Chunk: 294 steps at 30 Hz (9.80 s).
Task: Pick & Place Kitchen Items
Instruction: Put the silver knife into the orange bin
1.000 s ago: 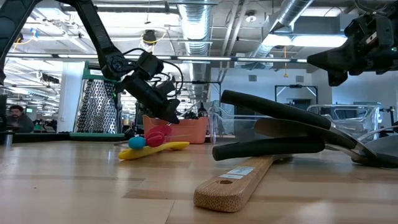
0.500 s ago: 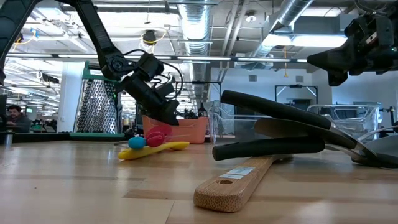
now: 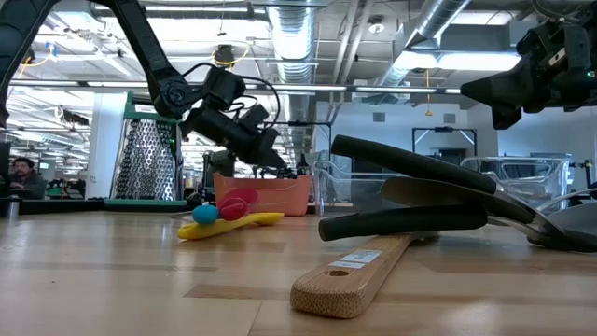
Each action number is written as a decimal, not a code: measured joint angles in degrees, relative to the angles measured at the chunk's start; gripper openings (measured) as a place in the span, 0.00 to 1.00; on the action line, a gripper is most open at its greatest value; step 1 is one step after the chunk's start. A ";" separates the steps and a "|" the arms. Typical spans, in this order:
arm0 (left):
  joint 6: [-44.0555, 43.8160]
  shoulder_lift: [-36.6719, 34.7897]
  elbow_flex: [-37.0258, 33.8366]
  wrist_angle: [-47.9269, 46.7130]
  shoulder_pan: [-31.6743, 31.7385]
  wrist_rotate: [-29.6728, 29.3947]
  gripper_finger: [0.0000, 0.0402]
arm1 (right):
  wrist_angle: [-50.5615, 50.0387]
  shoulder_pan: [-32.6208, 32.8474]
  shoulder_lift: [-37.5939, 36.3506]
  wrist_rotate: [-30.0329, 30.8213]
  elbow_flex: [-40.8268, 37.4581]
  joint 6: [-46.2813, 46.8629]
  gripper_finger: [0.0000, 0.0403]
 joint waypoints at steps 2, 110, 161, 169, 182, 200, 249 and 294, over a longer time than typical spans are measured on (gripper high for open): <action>0.93 -0.71 -0.03 -0.56 -0.31 0.83 0.10 | 0.00 0.00 0.02 0.00 0.01 0.00 0.00; 20.73 -20.21 1.81 -60.92 -29.07 -6.03 0.16 | 0.44 -0.04 0.02 0.37 0.01 -0.05 0.00; 24.47 -18.97 0.86 -42.88 -20.22 -1.19 0.32 | 0.46 -0.04 0.02 1.71 0.01 -1.44 0.00; 24.15 -9.89 7.80 -48.36 -20.22 -1.23 0.32 | 0.66 -0.07 0.02 1.95 0.01 -1.53 0.00; 21.21 -12.68 6.41 -66.88 -21.62 1.35 0.32 | 0.37 -0.28 0.01 1.95 0.01 -1.49 0.00; 27.00 -13.20 -1.09 -57.07 -24.90 -2.33 0.32 | 0.42 -0.28 0.00 1.95 0.03 -1.40 0.00; 19.15 -10.87 -1.27 -56.18 -24.72 -2.80 0.02 | 0.46 -0.28 0.02 1.92 0.01 -1.40 0.00; 17.97 -21.28 -1.10 -18.20 -12.21 -22.61 0.02 | 0.48 -0.31 0.02 1.73 0.01 -1.42 0.00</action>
